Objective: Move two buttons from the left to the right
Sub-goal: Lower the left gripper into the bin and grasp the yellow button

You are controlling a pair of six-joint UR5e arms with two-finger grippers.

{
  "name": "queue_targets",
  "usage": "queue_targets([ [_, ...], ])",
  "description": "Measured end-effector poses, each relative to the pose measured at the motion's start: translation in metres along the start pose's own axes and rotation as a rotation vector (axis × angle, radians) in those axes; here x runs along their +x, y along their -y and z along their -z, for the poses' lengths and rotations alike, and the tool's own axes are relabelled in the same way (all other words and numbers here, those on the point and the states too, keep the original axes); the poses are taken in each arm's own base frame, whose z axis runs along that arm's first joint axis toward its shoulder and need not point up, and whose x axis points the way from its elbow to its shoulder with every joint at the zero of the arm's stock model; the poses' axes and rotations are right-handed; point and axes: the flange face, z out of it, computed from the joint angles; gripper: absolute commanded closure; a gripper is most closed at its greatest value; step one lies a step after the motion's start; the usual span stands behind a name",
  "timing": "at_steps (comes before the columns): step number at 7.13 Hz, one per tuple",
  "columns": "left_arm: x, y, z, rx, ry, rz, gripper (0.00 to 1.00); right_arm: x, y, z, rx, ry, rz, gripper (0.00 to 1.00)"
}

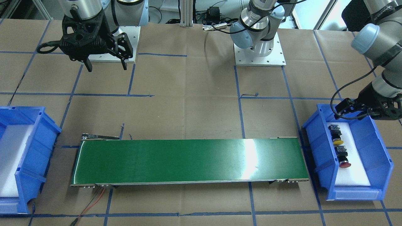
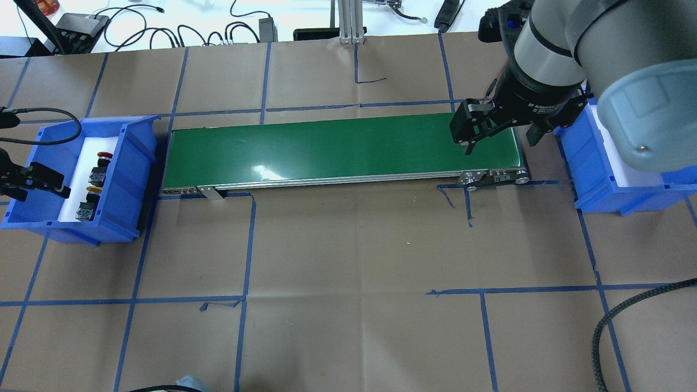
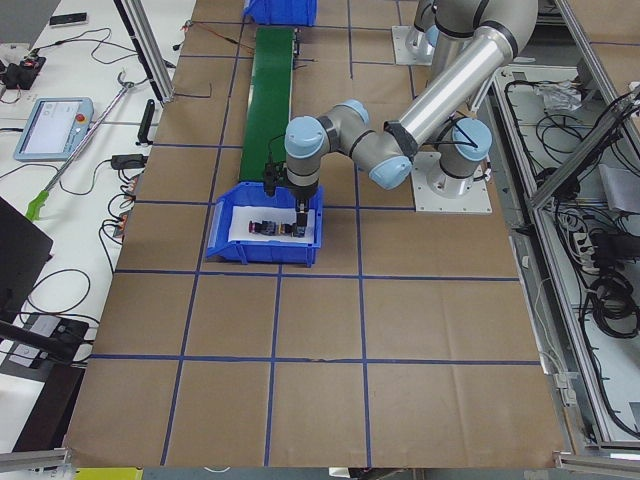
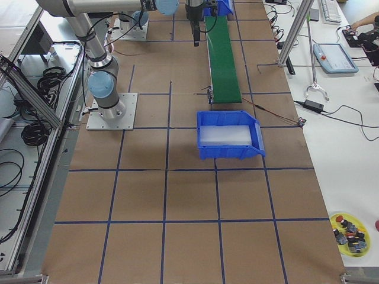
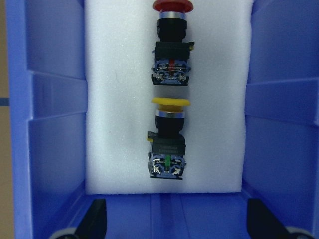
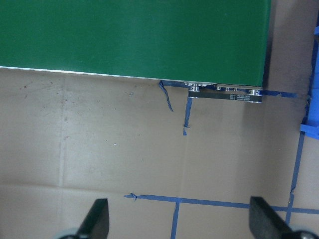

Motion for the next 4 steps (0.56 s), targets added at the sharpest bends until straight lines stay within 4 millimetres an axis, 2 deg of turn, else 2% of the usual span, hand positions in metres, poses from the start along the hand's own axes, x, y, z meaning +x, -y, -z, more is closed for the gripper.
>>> queue_targets([
  [2, -0.006, 0.006, -0.03, 0.007, 0.008, -0.019, 0.01, 0.0, 0.0, 0.0, 0.0, 0.0, 0.0, 0.0],
  [4, -0.002, 0.015, -0.046, 0.015, 0.015, -0.044, 0.01, 0.0, 0.0, 0.0, 0.0, 0.0, 0.0, 0.0],
])
